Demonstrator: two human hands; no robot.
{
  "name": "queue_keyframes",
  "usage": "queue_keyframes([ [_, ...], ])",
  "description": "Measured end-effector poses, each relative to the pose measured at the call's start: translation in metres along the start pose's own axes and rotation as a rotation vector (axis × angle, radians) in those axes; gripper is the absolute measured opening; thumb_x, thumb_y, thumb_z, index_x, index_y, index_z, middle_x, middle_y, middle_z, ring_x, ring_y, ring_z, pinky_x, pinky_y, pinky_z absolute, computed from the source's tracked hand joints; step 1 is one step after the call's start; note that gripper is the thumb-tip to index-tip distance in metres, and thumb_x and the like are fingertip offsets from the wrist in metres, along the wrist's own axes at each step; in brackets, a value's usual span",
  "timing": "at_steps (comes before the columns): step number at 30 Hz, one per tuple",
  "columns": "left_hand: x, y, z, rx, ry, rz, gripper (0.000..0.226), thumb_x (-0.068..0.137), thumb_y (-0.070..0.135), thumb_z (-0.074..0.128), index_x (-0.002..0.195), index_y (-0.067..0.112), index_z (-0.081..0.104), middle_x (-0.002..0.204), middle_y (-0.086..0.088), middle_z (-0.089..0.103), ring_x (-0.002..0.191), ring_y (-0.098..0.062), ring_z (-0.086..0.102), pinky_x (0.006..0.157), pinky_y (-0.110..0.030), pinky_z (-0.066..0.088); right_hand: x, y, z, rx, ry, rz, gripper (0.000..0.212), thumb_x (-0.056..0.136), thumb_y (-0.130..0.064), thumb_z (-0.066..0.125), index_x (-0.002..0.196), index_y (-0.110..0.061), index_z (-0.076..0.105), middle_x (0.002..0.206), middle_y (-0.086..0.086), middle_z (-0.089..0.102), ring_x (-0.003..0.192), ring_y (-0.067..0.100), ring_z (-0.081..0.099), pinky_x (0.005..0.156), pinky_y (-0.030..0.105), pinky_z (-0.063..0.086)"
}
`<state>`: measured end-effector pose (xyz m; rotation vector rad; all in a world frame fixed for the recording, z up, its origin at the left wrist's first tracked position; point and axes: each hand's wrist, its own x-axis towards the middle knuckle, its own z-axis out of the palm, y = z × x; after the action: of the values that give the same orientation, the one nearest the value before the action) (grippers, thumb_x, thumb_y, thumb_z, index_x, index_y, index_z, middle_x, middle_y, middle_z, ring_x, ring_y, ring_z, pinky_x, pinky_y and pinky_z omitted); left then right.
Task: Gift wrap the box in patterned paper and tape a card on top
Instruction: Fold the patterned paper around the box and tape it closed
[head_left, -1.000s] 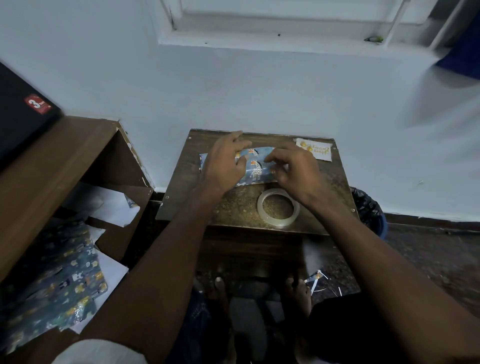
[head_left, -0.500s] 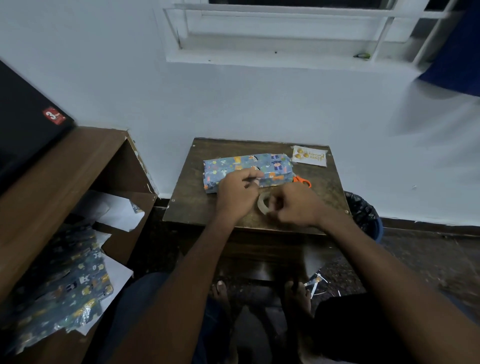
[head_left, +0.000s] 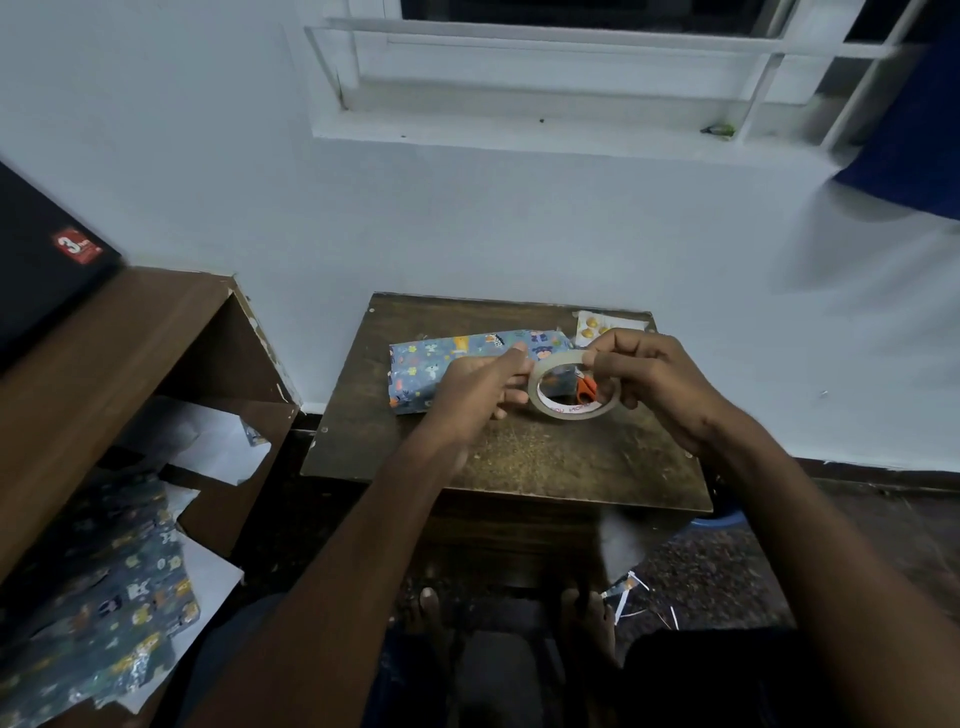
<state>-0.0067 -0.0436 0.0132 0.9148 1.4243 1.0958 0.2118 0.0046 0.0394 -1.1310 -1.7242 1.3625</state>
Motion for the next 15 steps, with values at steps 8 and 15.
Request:
queue_keyframes([
  [8,0.001,0.004,0.001,-0.048,0.078,0.138,0.011,0.093,0.027,0.079,0.090,0.017,0.082,0.067,0.012,0.069,0.070,-0.002,0.058,0.064,-0.015,0.046,0.005,0.002,0.001,0.081,-0.059,-0.004,0.013,0.096,-0.019,0.066,0.085,-0.016,0.071,0.073,0.019,0.060,0.069,0.024,0.059,0.057,0.030,0.037],
  [15,0.001,0.003,0.004,0.080,0.200,0.310,0.014,0.091,0.029,0.081,0.090,0.016,0.084,0.075,0.006,0.078,0.073,-0.008,0.073,0.074,-0.031,0.059,0.006,0.012,0.019,-0.377,0.148,-0.311,0.016,0.096,-0.025,0.076,0.112,-0.026,0.077,0.083,-0.001,0.074,0.071,0.017,0.074,0.066,0.036,0.058],
])
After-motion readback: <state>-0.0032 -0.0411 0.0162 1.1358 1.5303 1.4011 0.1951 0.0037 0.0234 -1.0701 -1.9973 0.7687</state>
